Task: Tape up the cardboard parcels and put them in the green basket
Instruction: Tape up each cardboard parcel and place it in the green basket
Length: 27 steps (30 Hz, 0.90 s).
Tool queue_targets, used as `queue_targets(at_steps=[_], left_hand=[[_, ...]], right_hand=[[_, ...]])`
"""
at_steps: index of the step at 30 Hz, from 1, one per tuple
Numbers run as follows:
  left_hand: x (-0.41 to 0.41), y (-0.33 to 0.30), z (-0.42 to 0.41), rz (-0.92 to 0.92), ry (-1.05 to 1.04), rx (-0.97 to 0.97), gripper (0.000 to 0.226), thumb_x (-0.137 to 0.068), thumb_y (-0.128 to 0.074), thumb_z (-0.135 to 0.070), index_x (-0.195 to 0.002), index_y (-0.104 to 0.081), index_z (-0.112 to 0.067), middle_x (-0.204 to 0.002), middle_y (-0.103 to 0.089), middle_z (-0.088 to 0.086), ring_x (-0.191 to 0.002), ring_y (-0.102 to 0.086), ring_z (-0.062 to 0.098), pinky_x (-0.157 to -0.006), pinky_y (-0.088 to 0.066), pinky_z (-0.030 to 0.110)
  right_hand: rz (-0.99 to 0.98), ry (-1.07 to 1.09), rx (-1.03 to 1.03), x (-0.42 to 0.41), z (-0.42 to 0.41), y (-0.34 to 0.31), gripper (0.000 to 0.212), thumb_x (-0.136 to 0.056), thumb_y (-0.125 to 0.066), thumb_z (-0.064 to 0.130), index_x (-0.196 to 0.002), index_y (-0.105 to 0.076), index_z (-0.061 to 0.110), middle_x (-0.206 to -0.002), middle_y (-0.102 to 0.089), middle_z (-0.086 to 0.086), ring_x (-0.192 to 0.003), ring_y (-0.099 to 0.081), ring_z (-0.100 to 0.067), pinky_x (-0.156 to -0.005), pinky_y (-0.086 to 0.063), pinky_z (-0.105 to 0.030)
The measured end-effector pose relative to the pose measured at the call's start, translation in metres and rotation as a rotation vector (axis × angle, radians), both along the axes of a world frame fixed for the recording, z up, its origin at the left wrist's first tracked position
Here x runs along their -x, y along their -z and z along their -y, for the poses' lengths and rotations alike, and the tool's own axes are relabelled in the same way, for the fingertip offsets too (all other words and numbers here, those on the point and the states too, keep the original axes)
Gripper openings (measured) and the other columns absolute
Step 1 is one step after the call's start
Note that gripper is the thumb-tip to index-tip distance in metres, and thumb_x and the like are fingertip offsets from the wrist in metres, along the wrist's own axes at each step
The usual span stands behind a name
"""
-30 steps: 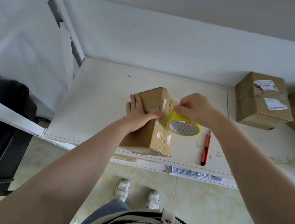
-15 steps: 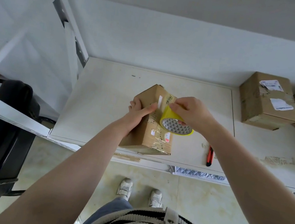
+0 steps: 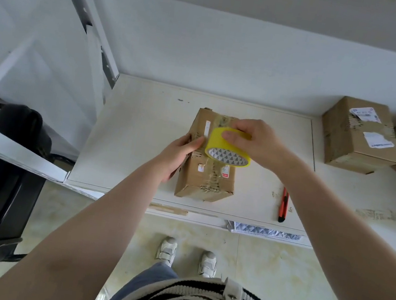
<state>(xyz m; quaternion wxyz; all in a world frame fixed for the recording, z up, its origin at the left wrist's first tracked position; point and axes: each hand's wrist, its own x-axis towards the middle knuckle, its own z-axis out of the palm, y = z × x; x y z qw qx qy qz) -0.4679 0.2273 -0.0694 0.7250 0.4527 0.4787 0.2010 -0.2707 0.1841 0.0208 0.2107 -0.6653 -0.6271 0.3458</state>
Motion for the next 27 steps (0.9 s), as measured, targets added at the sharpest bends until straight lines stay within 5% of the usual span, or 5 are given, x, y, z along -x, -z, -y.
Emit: queue_targets(at_steps=[6, 13, 19, 23, 27], left_hand=[[0.003, -0.001, 0.007, -0.151, 0.01, -0.058, 0.038, -0.098, -0.051, -0.045, -0.13, -0.059, -0.025, -0.118, -0.07, -0.004, -0.114, -0.061, 0.015, -0.095, -0.046, 0.045], [-0.01, -0.002, 0.016, -0.136, 0.006, -0.147, 0.031, -0.102, -0.047, -0.034, -0.125, -0.062, -0.019, -0.105, -0.071, -0.006, -0.095, -0.066, 0.007, -0.071, -0.048, 0.027], [-0.015, -0.002, 0.021, -0.116, -0.02, -0.138, 0.035, -0.104, -0.043, -0.034, -0.132, -0.057, -0.018, -0.119, -0.069, 0.002, -0.108, -0.065, 0.017, -0.096, -0.05, 0.039], [-0.017, 0.005, 0.032, -0.027, 0.006, -0.011, 0.078, -0.093, -0.048, -0.056, -0.157, -0.011, -0.03, -0.156, -0.036, -0.001, -0.138, -0.041, 0.019, -0.116, -0.03, 0.046], [-0.016, 0.007, 0.04, 0.04, 0.117, -0.094, 0.119, -0.07, -0.08, -0.031, -0.156, 0.001, -0.03, -0.147, -0.048, -0.001, -0.121, -0.059, 0.011, -0.106, -0.045, 0.038]], right_hand=[[0.244, 0.056, 0.013, 0.019, -0.013, -0.005, 0.048, -0.085, -0.063, 0.054, -0.06, -0.05, 0.016, -0.058, -0.044, 0.006, -0.05, -0.042, -0.004, -0.046, -0.027, -0.025], [0.373, 0.112, 0.077, 0.009, -0.012, -0.013, 0.052, -0.078, -0.063, 0.064, -0.064, -0.059, 0.014, -0.056, -0.055, 0.001, -0.048, -0.051, -0.011, -0.046, -0.031, -0.025], [0.317, 0.12, 0.091, 0.004, -0.006, -0.009, 0.053, -0.08, -0.063, 0.064, -0.071, -0.063, 0.011, -0.06, -0.055, 0.0, -0.052, -0.051, -0.015, -0.048, -0.035, -0.026], [0.139, 0.167, 0.103, 0.006, -0.004, -0.004, 0.054, -0.085, -0.062, 0.059, -0.064, -0.054, 0.01, -0.054, -0.043, 0.0, -0.051, -0.043, -0.018, -0.051, -0.032, -0.028], [0.218, 0.127, 0.138, 0.02, -0.018, -0.007, 0.058, -0.088, -0.056, 0.059, -0.058, -0.044, 0.011, -0.052, -0.04, -0.002, -0.05, -0.04, -0.019, -0.05, -0.029, -0.03]])
